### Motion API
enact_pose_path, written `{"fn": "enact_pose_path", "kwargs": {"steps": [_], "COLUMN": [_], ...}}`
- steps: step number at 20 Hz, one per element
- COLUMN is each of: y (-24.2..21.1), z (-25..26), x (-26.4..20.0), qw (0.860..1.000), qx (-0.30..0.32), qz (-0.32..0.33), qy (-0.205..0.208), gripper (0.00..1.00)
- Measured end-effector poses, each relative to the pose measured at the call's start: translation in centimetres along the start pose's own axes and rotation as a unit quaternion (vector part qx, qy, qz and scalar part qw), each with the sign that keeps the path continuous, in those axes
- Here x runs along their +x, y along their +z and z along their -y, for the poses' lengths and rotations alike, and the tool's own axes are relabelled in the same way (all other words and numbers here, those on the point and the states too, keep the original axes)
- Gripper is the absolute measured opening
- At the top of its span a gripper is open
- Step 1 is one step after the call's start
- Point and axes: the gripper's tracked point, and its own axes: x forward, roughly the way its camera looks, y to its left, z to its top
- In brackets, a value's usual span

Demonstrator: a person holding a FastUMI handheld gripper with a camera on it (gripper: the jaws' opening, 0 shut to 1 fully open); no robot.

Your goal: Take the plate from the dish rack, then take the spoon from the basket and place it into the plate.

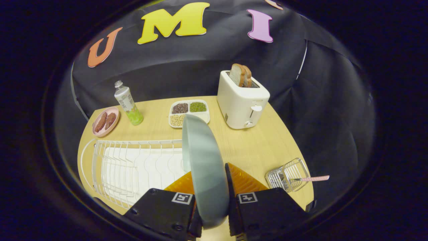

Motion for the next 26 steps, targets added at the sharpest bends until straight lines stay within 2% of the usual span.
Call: {"fn": "enact_pose_path", "kwargs": {"steps": [2, 5, 9, 14, 16, 19, 22, 26], "y": [1.0, 1.8, -0.9, -7.7, -11.3, -17.3, -22.7, -26.9], "z": [0.5, 0.5, -0.1, -0.5, -0.7, -1.2, -2.1, -3.4], "x": [-0.7, -2.6, -6.3, -11.6, -12.2, -11.3, -9.5, -7.2], "qw": [1.0, 0.999, 0.998, 0.99, 0.987, 0.983, 0.972, 0.946], "qx": [-0.008, -0.011, 0.007, 0.02, 0.029, 0.057, 0.103, 0.169], "qz": [0.02, 0.046, 0.048, 0.064, 0.064, 0.038, 0.001, -0.056], "qy": [-0.018, -0.015, 0.05, 0.124, 0.144, 0.173, 0.209, 0.27], "gripper": [0.35, 0.35, 0.36, 0.35, 0.35, 0.35, 0.35, 0.35]}}
